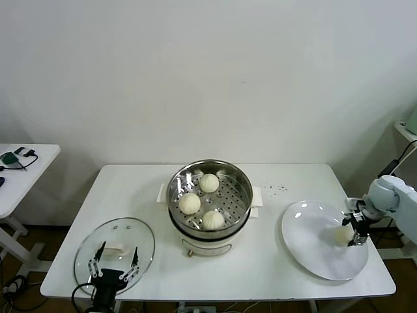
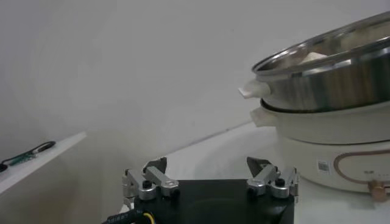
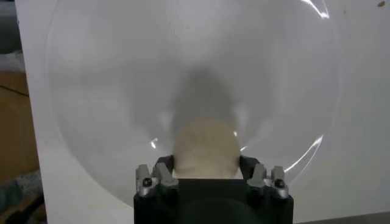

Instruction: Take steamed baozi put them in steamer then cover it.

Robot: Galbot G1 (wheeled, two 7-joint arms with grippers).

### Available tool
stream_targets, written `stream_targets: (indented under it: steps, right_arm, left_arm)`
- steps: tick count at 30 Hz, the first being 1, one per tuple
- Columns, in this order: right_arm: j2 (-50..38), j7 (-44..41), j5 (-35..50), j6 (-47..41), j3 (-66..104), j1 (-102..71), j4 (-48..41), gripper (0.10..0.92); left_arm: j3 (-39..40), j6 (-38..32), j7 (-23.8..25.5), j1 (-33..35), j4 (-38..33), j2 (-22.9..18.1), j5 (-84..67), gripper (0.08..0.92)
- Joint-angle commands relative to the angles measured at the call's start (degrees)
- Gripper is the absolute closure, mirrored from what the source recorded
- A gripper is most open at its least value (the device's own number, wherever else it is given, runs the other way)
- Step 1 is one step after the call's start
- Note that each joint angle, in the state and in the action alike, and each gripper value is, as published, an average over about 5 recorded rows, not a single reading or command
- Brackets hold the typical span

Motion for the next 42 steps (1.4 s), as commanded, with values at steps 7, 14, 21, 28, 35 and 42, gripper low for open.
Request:
stream_targets:
  steps: [7, 14, 21, 28, 35, 42]
  right_arm:
    - [5.1, 0.7, 22.0, -3.9, -27.2, 34.1, 0.5, 0.346]
    - [16.4, 1.4, 38.5, -6.6, -41.6, 53.0, -0.5, 0.344]
    - [24.7, 4.0, 49.8, -9.8, -49.1, 59.8, 3.3, 0.347]
    - [29.7, 10.0, 57.0, -14.2, -53.8, 60.8, 10.1, 0.345]
    - [34.9, 13.5, 57.1, -16.8, -55.2, 57.4, 12.8, 0.338]
    - [40.1, 14.9, 57.0, -18.2, -55.3, 53.5, 11.7, 0.338]
  left_arm:
    - [0.7, -0.2, -0.1, -0.1, -0.4, 0.3, -0.3, 0.177]
    - [1.5, -0.4, -0.1, 0.0, -0.7, 0.6, -0.7, 0.177]
    - [2.4, -0.6, -0.2, 0.6, -1.3, 1.2, -0.7, 0.177]
    - [4.5, 0.2, -0.2, 1.5, -2.1, 2.0, -3.6, 0.177]
    - [4.9, 0.2, -0.5, 0.9, -2.0, 2.8, -3.0, 0.177]
    - [4.5, 0.3, -0.5, 0.4, -2.1, 3.2, -2.4, 0.177]
